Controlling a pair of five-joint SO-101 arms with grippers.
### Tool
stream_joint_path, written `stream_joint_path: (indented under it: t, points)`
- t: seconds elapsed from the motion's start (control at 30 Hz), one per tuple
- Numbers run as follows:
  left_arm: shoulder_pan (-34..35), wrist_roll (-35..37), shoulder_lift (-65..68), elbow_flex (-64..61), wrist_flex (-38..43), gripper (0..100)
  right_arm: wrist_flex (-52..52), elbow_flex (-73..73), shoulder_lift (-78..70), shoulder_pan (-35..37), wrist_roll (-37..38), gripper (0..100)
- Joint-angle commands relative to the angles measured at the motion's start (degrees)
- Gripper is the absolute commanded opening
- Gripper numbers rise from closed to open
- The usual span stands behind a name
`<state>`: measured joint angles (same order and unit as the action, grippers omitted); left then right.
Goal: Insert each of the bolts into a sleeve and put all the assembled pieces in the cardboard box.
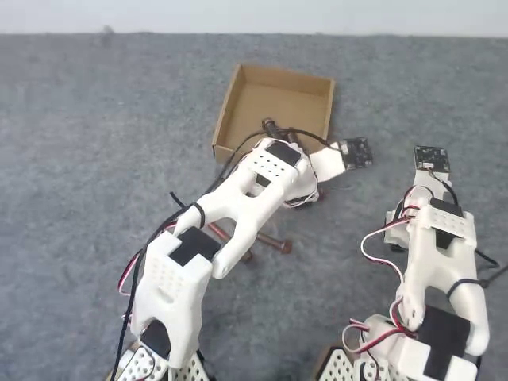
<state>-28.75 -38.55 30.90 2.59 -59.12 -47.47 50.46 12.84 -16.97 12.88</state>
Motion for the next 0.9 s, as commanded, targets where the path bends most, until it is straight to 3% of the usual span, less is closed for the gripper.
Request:
stream_joint_path:
  t: [0.0,0.53,0.87]
  points:
    - [-0.4,-4.1,-4.9,1.4,-0.6,17,0.7,-0.3,0.3,-0.4,0.9,0.7]
    - [-2.4,-4.9,-4.0,1.4,3.1,17,1.5,0.2,0.4,-0.3,1.0,0.7]
    - [-1.8,-4.9,4.8,9.7,2.0,17,2.0,0.4,0.4,1.0,1.1,0.7]
